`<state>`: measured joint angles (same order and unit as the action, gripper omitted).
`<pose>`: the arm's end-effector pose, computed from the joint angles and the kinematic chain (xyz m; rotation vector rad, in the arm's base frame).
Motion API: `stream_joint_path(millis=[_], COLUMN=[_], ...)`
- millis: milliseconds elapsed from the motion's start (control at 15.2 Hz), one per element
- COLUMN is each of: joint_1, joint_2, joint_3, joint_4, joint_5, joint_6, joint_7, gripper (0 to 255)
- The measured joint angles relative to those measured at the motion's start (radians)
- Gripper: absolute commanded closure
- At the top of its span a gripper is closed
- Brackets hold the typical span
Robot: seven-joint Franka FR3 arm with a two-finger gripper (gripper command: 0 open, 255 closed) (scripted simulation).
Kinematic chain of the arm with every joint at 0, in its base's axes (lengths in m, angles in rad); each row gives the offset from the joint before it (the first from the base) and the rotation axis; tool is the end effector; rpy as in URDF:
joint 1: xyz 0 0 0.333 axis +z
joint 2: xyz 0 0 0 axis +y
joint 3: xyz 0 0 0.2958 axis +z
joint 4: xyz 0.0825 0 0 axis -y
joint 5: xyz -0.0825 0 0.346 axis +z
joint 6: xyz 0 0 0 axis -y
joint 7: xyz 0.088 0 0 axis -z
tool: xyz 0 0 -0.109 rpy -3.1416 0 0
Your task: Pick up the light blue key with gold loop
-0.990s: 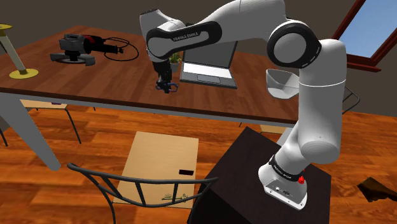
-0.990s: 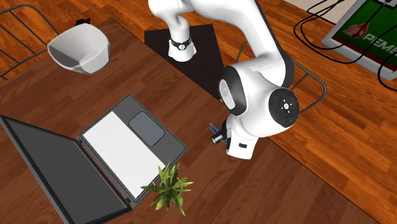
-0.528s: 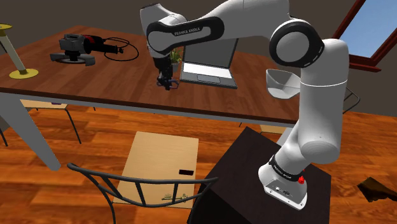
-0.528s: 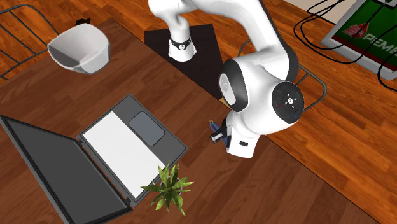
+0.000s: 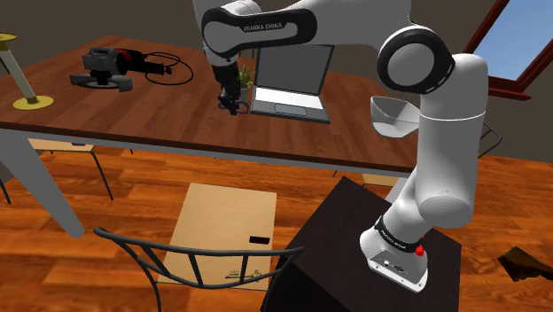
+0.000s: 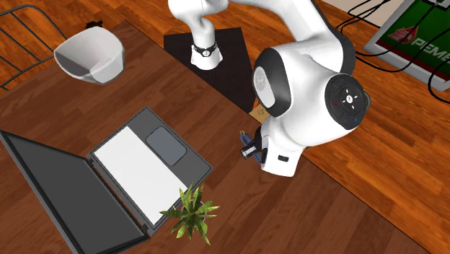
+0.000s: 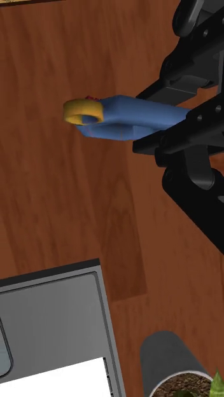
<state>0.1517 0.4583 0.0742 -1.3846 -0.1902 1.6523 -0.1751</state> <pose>0.6164 0.1139 0.4263 2.9018 0.6337 -0.2759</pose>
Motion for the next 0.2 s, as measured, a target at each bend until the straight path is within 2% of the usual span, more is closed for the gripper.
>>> stream_joint_path(millis=[198], joint_1=[0.000], joint_2=[-0.003], joint_3=[0.000], joint_4=[0.028], joint_5=[0.001], joint_6=[-0.030], joint_7=[-0.006], gripper=[255])
